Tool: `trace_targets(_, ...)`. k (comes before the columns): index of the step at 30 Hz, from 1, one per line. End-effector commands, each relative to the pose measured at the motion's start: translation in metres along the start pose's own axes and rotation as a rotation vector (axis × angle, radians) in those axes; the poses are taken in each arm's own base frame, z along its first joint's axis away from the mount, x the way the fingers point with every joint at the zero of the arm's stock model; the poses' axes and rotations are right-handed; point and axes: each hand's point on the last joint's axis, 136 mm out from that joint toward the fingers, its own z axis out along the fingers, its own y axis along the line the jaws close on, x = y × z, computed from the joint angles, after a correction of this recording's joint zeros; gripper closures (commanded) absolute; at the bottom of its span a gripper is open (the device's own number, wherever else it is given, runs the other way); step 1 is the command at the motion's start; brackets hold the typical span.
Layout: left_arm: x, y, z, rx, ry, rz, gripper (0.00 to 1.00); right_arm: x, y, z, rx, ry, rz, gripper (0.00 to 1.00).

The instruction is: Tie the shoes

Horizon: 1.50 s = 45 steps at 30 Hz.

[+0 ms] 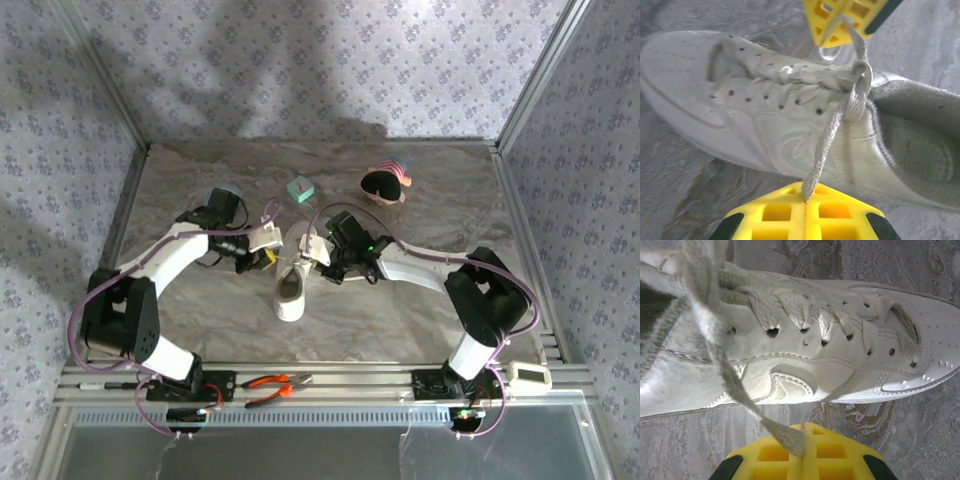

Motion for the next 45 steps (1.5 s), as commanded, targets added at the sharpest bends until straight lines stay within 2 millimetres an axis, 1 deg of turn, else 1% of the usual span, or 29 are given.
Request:
trace_targets(1,-0.001,0.005,-0.004,-0.04,-0.011,0.008,1.0,-0.001,0.01,-0.005,-0.024,-0.015,0.009,1.0)
trace_targets(4,0.011,0.012,-0.005,-0.079,0.029,-0.029,1.0,0.004,0.009,-0.007,0.004,0.014,0.025,1.0)
trace_targets(8,0.028,0.032,-0.016,-0.181,0.093,-0.133,1.0,0.021,-0.01,-0.016,0.116,0.11,0.08,1.0)
trace_targets(9,0.032,0.035,-0.02,-0.196,0.103,-0.157,1.0,0.026,-0.016,-0.019,0.147,0.134,0.101,1.0)
trace_targets(11,0.04,0.037,-0.026,-0.227,0.115,-0.205,1.0,0.033,-0.02,-0.026,0.179,0.163,0.136,1.0)
trace_targets(14,0.048,0.03,-0.031,-0.239,0.131,-0.251,1.0,0.042,-0.015,-0.033,0.179,0.188,0.178,1.0)
trace_targets(17,0.059,0.022,-0.028,-0.242,0.151,-0.301,1.0,0.055,-0.007,-0.035,0.166,0.227,0.234,1.0)
trace_targets(20,0.056,0.016,-0.023,-0.209,0.125,-0.321,1.0,0.064,0.0,-0.038,0.159,0.243,0.258,1.0)
trace_targets(28,0.064,0.02,-0.018,-0.204,0.154,-0.349,1.0,0.081,-0.003,-0.051,0.187,0.272,0.321,1.0)
trace_targets(30,0.059,0.019,-0.018,-0.189,0.136,-0.342,1.0,0.083,-0.006,-0.053,0.217,0.269,0.34,1.0)
trace_targets(32,0.046,0.013,-0.018,-0.161,0.085,-0.309,1.0,0.075,-0.005,-0.056,0.208,0.209,0.339,1.0)
trace_targets(33,0.039,0.01,-0.018,-0.149,0.055,-0.284,1.0,0.067,-0.003,-0.057,0.203,0.16,0.318,1.0)
trace_targets(34,0.033,0.007,-0.017,-0.136,0.033,-0.259,1.0,0.057,0.001,-0.058,0.193,0.108,0.278,0.93)
trace_targets(37,0.026,0.001,-0.013,-0.114,0.018,-0.23,1.0,0.033,0.009,-0.054,0.181,0.005,0.147,0.59)
trace_targets(38,0.026,0.001,-0.013,-0.114,0.019,-0.231,1.0,0.026,0.011,-0.051,0.167,-0.023,0.122,0.55)
trace_targets(40,0.03,0.001,-0.011,-0.108,0.032,-0.239,1.0,0.015,0.013,-0.041,0.145,-0.058,0.081,0.49)
trace_targets(41,0.032,0.001,-0.01,-0.103,0.038,-0.241,1.0,0.008,0.014,-0.035,0.131,-0.071,0.063,0.48)
trace_targets(45,0.035,0.001,-0.008,-0.093,0.043,-0.246,1.0,-0.011,0.013,-0.008,0.091,-0.077,0.024,0.47)
